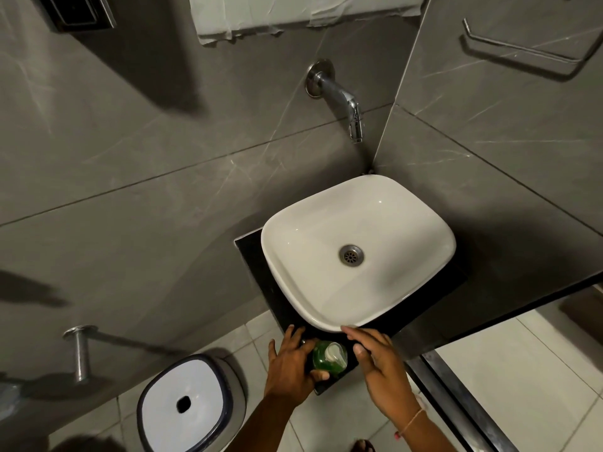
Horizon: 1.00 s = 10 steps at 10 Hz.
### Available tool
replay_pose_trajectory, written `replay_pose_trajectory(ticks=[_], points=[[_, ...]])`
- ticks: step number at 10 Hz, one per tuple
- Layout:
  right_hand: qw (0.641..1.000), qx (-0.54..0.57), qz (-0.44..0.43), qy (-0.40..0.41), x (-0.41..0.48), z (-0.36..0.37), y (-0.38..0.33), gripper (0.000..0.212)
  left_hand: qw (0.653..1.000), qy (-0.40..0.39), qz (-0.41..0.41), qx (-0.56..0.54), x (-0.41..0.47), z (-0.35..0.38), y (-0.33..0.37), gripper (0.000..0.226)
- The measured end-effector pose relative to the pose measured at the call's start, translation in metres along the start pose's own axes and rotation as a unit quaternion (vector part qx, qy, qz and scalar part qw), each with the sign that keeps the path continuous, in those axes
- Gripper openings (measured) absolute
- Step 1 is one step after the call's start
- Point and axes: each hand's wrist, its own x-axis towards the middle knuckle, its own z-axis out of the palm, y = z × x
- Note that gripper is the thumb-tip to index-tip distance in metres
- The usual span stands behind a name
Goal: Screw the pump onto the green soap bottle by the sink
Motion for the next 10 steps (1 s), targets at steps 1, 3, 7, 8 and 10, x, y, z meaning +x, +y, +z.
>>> replay_pose_trajectory(ticks=[1,3,7,8,10], points=[[0.999,-0.013,-0.001,-0.053,0.009,0.002,-0.004,0.03,1.0,0.0,0.002,-0.001,0.001,-0.001,0.0,0.071],[0.998,-0.002,0.024,-0.05,0.01,0.005,0.0,0.025,1.0,0.004,0.0,-0.006,0.001,-0.001,0.001,0.069],[0.997,0.031,0.009,0.073,0.012,-0.005,-0.052,0.025,0.997,0.07,0.034,0.011,0.006,-0.056,0.019,0.072],[0.995,0.071,0.033,0.06,0.018,-0.008,-0.056,0.02,0.997,0.045,0.038,0.04,0.013,-0.058,0.014,0.08],[0.987,0.102,0.072,0.097,0.013,-0.03,-0.063,0.016,0.996,0.073,0.007,0.057,-0.003,-0.054,-0.009,0.084]])
